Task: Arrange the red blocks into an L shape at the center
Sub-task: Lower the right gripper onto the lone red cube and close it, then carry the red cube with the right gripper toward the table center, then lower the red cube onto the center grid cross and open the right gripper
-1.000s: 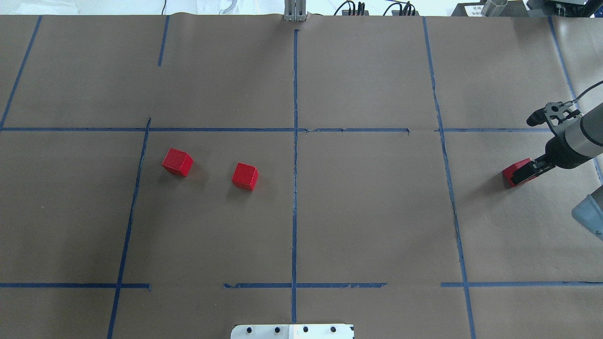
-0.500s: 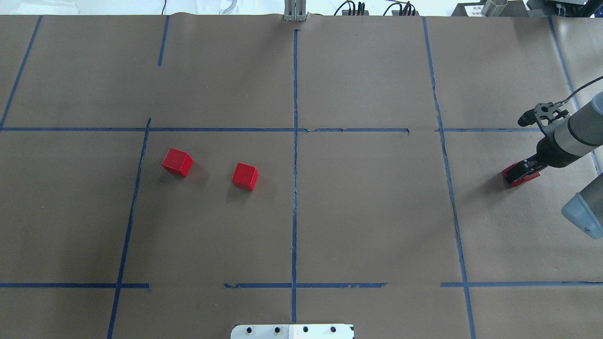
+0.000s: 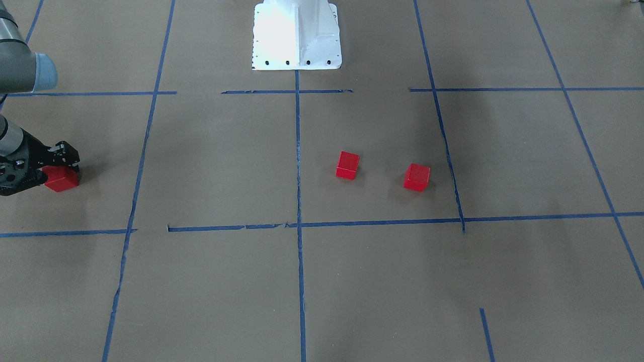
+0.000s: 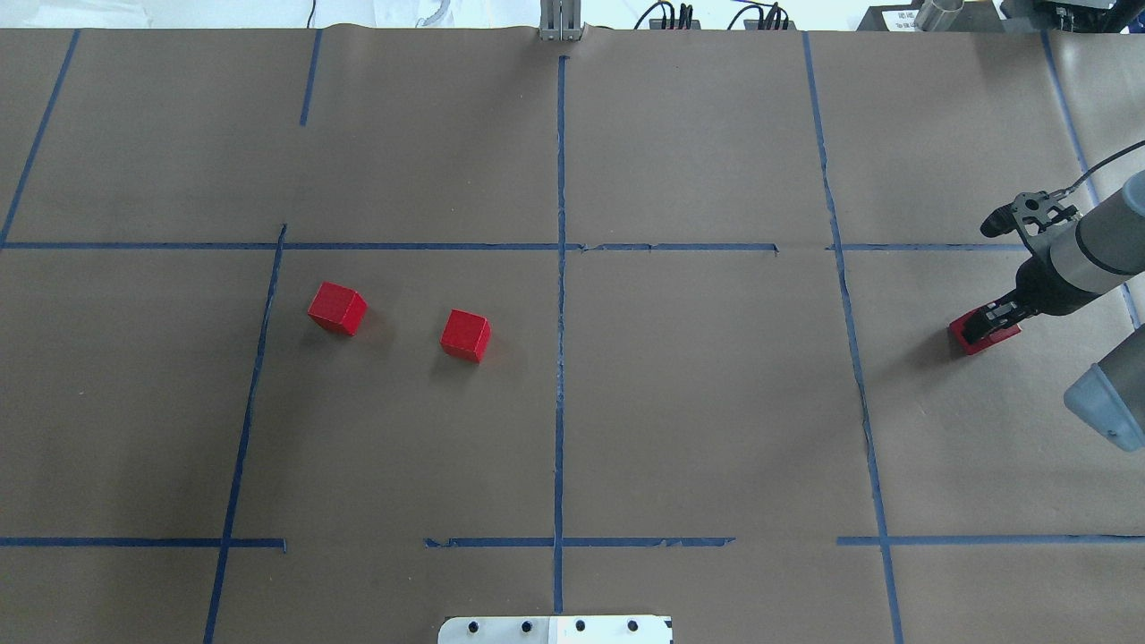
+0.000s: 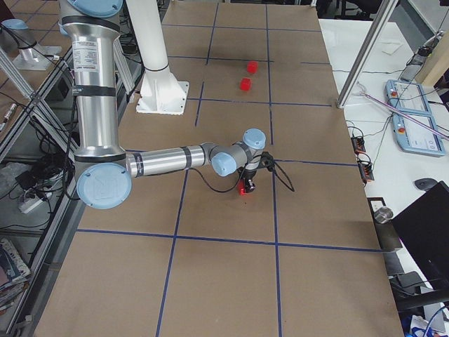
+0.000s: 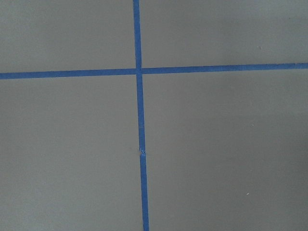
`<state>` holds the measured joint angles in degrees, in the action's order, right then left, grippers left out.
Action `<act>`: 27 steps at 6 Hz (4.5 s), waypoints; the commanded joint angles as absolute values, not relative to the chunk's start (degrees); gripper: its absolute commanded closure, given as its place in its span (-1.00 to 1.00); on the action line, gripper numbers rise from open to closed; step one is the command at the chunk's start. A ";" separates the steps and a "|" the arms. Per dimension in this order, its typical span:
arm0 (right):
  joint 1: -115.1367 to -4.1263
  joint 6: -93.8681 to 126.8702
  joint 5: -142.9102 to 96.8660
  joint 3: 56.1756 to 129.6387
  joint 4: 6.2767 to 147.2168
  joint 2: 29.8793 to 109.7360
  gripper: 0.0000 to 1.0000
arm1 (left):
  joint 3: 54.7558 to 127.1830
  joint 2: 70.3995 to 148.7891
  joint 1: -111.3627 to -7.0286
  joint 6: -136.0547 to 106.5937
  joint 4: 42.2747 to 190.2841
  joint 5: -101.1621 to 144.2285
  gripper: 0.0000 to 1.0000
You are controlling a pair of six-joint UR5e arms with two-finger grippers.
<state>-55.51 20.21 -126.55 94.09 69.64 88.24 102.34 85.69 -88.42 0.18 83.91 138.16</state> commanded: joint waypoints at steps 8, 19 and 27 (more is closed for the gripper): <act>-32.98 66.23 -116.39 101.18 89.29 56.20 1.00 | 102.13 85.69 -88.33 0.62 83.94 137.64 -1.00; -22.77 77.52 -107.75 87.27 88.95 44.56 1.00 | 101.69 86.22 -88.15 0.26 84.11 138.25 -1.00; -22.59 76.99 -107.40 87.36 88.95 44.56 -1.00 | 101.95 86.04 -88.24 0.26 84.02 138.25 -1.00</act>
